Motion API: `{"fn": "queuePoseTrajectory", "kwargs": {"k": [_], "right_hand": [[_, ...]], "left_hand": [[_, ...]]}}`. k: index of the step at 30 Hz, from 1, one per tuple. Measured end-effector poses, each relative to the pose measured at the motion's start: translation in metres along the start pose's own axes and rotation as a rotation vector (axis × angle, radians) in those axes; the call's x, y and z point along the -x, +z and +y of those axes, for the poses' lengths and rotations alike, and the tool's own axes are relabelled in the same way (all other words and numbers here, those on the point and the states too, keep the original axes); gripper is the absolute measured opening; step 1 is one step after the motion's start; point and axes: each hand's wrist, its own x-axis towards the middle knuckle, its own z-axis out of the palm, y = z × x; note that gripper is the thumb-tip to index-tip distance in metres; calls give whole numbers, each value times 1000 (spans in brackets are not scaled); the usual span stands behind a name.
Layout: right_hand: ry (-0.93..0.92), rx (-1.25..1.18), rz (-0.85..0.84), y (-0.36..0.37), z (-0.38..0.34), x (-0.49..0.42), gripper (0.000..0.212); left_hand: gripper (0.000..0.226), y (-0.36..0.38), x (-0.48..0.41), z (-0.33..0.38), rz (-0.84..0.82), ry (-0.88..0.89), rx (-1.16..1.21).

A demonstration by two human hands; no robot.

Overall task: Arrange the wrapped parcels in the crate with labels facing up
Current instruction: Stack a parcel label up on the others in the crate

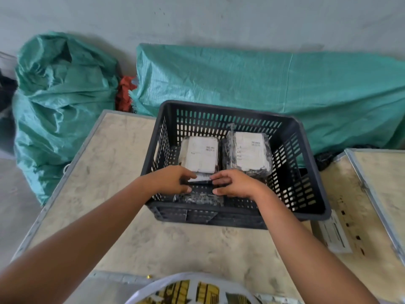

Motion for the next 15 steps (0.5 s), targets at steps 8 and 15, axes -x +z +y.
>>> {"fn": "queuePoseTrajectory", "kwargs": {"k": [8, 15], "right_hand": [[-48, 296, -144, 7, 4, -6, 52], [-145, 331, -59, 11, 5, -8, 44]], "left_hand": [[62, 12, 0, -1, -160, 50, -146], [74, 15, -4, 6, -86, 3, -305]]}}
